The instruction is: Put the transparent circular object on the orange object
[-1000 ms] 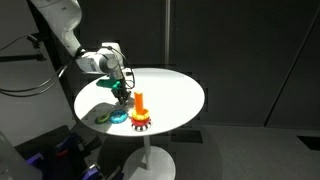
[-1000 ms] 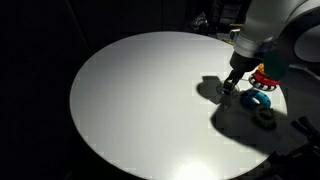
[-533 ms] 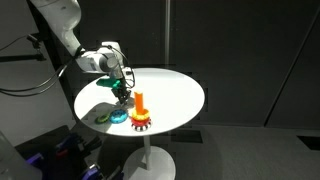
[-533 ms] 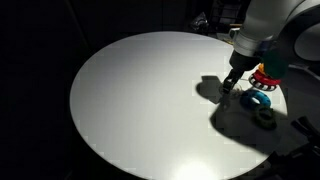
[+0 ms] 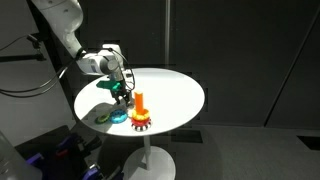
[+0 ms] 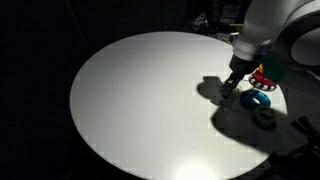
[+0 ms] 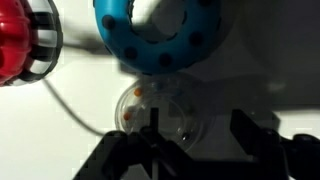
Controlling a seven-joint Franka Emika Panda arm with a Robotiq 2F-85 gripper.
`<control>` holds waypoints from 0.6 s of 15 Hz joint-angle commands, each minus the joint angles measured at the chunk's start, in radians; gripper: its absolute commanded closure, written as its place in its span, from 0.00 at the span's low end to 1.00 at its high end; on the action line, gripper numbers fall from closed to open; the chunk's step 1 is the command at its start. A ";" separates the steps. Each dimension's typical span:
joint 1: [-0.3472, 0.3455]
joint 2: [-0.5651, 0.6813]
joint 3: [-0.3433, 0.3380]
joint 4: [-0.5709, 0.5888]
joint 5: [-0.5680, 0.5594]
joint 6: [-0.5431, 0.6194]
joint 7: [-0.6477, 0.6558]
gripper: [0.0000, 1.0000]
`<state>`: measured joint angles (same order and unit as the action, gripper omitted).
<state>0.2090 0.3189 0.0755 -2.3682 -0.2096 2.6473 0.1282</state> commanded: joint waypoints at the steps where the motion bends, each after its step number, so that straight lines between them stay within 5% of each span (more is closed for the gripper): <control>1: 0.009 0.009 -0.013 0.010 -0.011 -0.017 0.019 0.57; 6: 0.002 -0.009 -0.008 0.012 0.005 -0.042 0.005 0.97; 9: 0.001 -0.045 -0.010 0.026 0.002 -0.096 0.004 0.92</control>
<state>0.2089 0.3247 0.0701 -2.3580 -0.2091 2.6243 0.1282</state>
